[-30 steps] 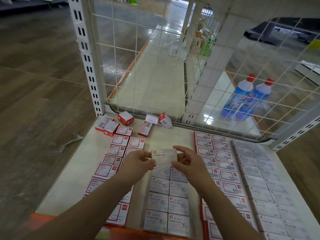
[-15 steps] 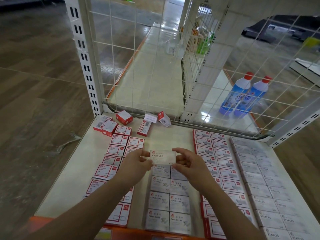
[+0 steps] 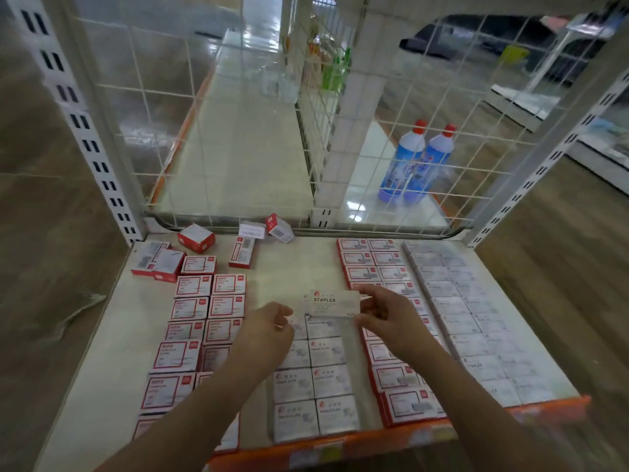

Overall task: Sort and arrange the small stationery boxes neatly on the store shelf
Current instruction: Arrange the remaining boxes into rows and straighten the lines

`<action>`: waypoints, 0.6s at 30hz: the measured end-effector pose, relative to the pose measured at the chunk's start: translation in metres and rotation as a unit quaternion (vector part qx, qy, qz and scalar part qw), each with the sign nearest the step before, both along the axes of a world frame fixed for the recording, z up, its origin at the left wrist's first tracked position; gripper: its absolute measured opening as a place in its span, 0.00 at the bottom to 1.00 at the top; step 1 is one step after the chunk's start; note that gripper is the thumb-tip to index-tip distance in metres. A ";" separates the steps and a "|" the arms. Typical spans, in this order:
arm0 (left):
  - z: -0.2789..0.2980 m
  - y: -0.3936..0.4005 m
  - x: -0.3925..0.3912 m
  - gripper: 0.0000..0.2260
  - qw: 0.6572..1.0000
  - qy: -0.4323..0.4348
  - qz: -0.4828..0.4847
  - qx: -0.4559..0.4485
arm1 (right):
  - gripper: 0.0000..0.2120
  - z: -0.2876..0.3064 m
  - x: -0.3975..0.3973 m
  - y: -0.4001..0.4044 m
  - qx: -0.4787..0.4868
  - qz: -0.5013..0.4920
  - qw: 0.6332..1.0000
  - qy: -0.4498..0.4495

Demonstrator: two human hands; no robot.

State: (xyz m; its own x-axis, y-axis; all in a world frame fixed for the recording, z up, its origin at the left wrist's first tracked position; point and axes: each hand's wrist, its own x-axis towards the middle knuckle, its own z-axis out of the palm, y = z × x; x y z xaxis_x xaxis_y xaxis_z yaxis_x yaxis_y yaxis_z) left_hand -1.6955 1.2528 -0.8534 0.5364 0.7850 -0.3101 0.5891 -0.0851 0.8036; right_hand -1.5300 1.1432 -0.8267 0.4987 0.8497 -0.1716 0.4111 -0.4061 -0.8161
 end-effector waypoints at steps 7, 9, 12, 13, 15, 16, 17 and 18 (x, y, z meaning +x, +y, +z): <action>0.004 -0.031 0.048 0.12 0.996 0.034 -0.083 0.020 | 0.19 0.011 0.040 -0.048 -0.035 -0.058 0.997 -0.025; 0.005 -0.038 0.067 0.14 0.991 0.058 -0.111 0.040 | 0.20 0.010 0.058 -0.060 -0.036 -0.067 0.997 -0.033; 0.010 -0.052 0.095 0.17 0.977 0.106 -0.167 0.080 | 0.20 0.007 0.088 -0.078 -0.028 -0.086 0.996 -0.020; 0.011 -0.056 0.105 0.18 0.970 0.126 -0.187 0.090 | 0.20 0.006 0.099 -0.084 -0.026 -0.092 0.995 -0.014; 0.013 -0.065 0.122 0.21 0.956 0.170 -0.214 0.110 | 0.19 0.002 0.121 -0.093 -0.022 -0.103 0.994 -0.006; 0.013 -0.070 0.131 0.22 0.950 0.185 -0.220 0.119 | 0.18 0.001 0.132 -0.096 -0.020 -0.110 0.994 0.000; 0.013 -0.073 0.141 0.22 0.946 0.196 -0.224 0.126 | 0.18 0.000 0.143 -0.099 -0.015 -0.118 0.993 0.008; 0.013 -0.077 0.150 0.22 0.944 0.206 -0.223 0.130 | 0.18 -0.002 0.153 -0.101 -0.009 -0.124 0.992 0.020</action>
State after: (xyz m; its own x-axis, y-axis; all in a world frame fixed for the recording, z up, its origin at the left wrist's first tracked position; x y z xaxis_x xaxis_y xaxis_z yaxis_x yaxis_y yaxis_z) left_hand -1.5454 1.1755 -0.8406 0.7064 0.5886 -0.3931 0.7070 -0.5605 0.4313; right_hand -1.3767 1.0419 -0.8286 0.6849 0.6981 -0.2085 0.2647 -0.5051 -0.8214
